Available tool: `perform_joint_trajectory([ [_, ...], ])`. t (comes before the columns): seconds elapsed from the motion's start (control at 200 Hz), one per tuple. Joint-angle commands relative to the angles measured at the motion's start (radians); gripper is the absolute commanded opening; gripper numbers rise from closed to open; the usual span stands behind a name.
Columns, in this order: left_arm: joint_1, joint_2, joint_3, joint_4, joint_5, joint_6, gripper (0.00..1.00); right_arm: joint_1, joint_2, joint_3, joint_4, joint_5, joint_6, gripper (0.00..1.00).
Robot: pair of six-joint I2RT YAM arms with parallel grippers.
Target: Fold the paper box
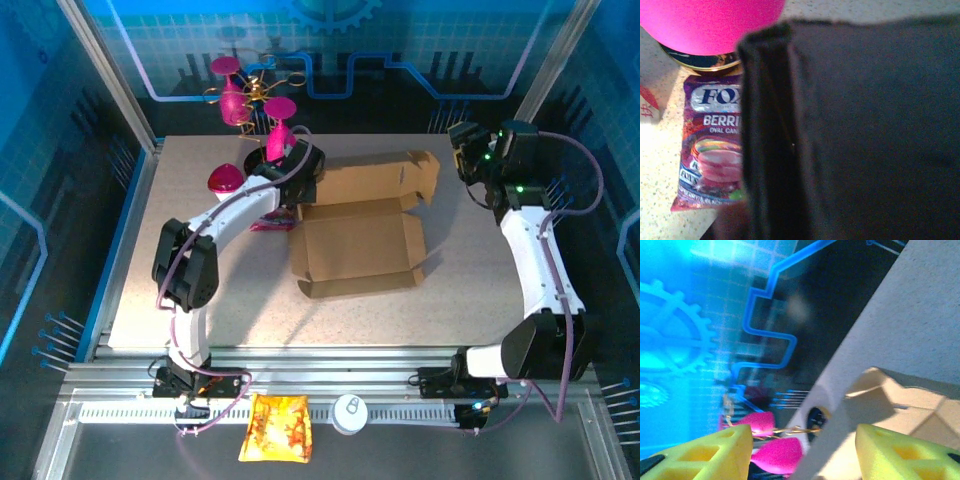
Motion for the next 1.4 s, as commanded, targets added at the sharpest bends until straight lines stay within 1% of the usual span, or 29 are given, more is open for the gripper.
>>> perform_joint_trajectory([
  [0.0,0.000,-0.048,0.050,-0.155,0.128,-0.038,0.00,0.010,0.064,0.080,-0.265,-0.038,-0.149,0.54],
  [0.135,-0.002,-0.056,0.072,-0.188,0.156,-0.047,0.00,0.084,0.149,0.220,-0.384,-0.001,-0.227,0.57],
  [0.275,-0.002,-0.057,0.103,-0.214,0.175,-0.045,0.00,0.092,0.235,0.267,-0.402,-0.008,-0.279,0.60],
  [0.35,-0.003,-0.054,0.122,-0.234,0.184,-0.045,0.00,0.087,0.277,0.305,-0.439,-0.059,-0.286,0.61],
  [0.395,-0.003,-0.051,0.132,-0.241,0.190,-0.046,0.00,0.094,0.291,0.326,-0.468,-0.069,-0.289,0.62],
  [0.51,-0.009,-0.042,0.147,-0.252,0.195,-0.046,0.00,0.124,0.264,0.292,-0.447,-0.044,-0.288,0.63],
  [0.615,-0.016,-0.036,0.157,-0.254,0.194,-0.044,0.00,0.126,0.261,0.249,-0.405,-0.065,-0.261,0.60],
  [0.78,-0.020,-0.027,0.177,-0.271,0.188,-0.029,0.00,0.129,0.276,0.272,-0.395,-0.093,-0.258,0.59],
  [0.85,-0.021,-0.023,0.184,-0.276,0.183,-0.030,0.00,0.130,0.277,0.302,-0.426,-0.103,-0.260,0.62],
  [0.926,-0.021,-0.020,0.193,-0.280,0.178,-0.031,0.00,0.129,0.269,0.336,-0.499,-0.093,-0.268,0.66],
  [1.001,-0.021,-0.017,0.203,-0.283,0.166,-0.032,0.00,0.127,0.228,0.334,-0.553,-0.053,-0.274,0.69],
  [1.061,-0.021,-0.015,0.206,-0.282,0.162,-0.031,0.00,0.122,0.185,0.313,-0.574,-0.024,-0.275,0.70],
  [1.126,-0.022,-0.014,0.209,-0.277,0.164,-0.031,0.00,0.115,0.139,0.281,-0.559,-0.012,-0.272,0.72],
  [1.231,-0.025,-0.011,0.211,-0.280,0.160,-0.029,0.00,0.113,0.109,0.278,-0.533,-0.002,-0.263,0.72],
  [1.396,-0.026,-0.011,0.212,-0.287,0.151,-0.031,0.00,0.129,0.160,0.362,-0.540,0.019,-0.250,0.68],
])
